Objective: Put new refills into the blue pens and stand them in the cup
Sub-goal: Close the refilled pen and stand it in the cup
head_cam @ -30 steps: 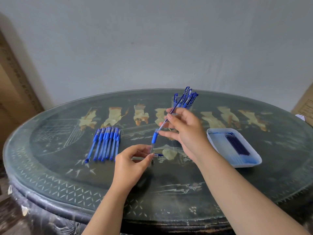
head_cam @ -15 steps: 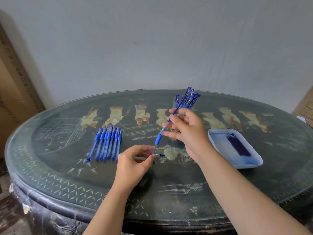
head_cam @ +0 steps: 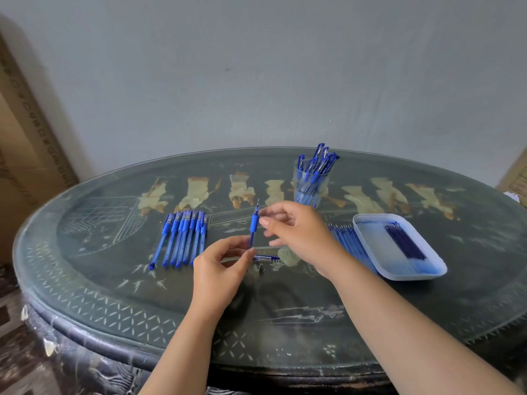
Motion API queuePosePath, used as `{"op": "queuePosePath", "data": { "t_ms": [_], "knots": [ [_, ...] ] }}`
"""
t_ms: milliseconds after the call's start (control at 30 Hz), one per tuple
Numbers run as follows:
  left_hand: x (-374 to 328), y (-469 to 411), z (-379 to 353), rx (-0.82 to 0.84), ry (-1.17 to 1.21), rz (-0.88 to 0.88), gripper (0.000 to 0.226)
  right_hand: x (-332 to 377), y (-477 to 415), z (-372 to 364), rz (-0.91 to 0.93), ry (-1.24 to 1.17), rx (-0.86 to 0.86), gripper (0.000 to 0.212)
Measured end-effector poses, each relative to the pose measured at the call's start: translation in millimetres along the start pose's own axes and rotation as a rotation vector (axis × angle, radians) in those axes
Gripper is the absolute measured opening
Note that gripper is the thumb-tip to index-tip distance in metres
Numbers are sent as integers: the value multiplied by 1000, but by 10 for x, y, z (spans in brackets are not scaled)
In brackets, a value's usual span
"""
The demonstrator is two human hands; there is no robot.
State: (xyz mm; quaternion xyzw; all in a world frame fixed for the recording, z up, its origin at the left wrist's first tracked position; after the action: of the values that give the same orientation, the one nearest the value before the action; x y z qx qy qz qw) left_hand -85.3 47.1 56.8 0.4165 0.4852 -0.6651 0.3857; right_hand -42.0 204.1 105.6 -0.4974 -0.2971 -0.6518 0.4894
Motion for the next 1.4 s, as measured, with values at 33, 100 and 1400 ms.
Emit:
{"op": "queuePosePath", "data": {
  "t_ms": [33, 100, 1400],
  "knots": [
    [3, -1, 7, -3, 3, 5, 24, -60, 27, -7, -9, 29, -7, 12],
    [6, -3, 20, -9, 0, 9, 25, -235, 85, -48, -34, 165, -17, 12],
    [-13, -5, -68, 44, -55, -56, 22, 75, -34, 142, -11, 3, -103, 24]
  ]
}}
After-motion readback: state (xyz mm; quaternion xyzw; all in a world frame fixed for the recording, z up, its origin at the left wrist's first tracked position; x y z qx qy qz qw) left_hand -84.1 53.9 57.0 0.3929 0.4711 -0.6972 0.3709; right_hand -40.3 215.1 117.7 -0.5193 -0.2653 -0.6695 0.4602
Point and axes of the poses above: each hand's wrist, its own y-axis away from the middle knuckle, its own z-axis out of the back of the hand, x = y × z, the point moved 10 cm from there along -y, towards the middle knuckle, and after that the axes turned 2 degrees about -x, right-handed, at the moved point
